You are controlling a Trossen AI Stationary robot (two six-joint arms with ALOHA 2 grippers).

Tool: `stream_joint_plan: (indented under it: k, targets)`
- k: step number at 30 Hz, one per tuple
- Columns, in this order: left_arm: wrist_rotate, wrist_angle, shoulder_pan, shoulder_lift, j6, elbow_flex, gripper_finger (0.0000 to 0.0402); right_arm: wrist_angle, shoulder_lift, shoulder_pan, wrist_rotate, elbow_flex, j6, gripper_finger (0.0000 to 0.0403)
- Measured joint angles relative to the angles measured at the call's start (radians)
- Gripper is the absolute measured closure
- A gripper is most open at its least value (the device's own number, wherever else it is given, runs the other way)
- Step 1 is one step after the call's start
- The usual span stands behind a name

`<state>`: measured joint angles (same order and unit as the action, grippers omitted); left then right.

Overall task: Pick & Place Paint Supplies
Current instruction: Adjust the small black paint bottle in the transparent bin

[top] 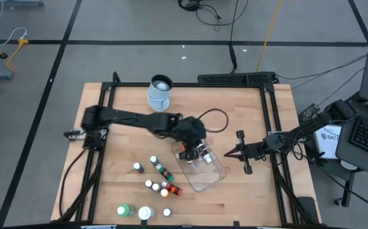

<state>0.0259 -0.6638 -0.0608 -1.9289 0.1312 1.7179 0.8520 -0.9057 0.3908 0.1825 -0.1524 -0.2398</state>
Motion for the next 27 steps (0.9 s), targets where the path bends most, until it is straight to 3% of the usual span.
stream_joint_plan:
  k: [3,11,19,22,27]
  targets:
    - [-0.077,-0.045,0.04,-0.079,0.011,0.08,0.0378,0.019,0.008,0.0,0.0,0.02,-0.039,0.0395]
    - [-0.076,-0.152,0.044,-0.222,0.066,0.271,0.0319,-0.017,0.088,0.0,0.0,0.044,-0.107,0.0397]
    - [0.059,-0.223,-0.049,-0.226,0.062,0.248,0.0231,-0.153,0.21,0.0,0.0,0.044,-0.138,0.04]
    - [0.131,-0.22,-0.064,-0.227,0.053,0.21,0.022,-0.182,0.234,0.0,0.0,0.044,-0.139,0.0402]
    - [0.139,-0.196,-0.057,-0.226,0.066,0.174,0.0218,-0.226,0.247,0.0,0.0,0.044,-0.141,0.0402]
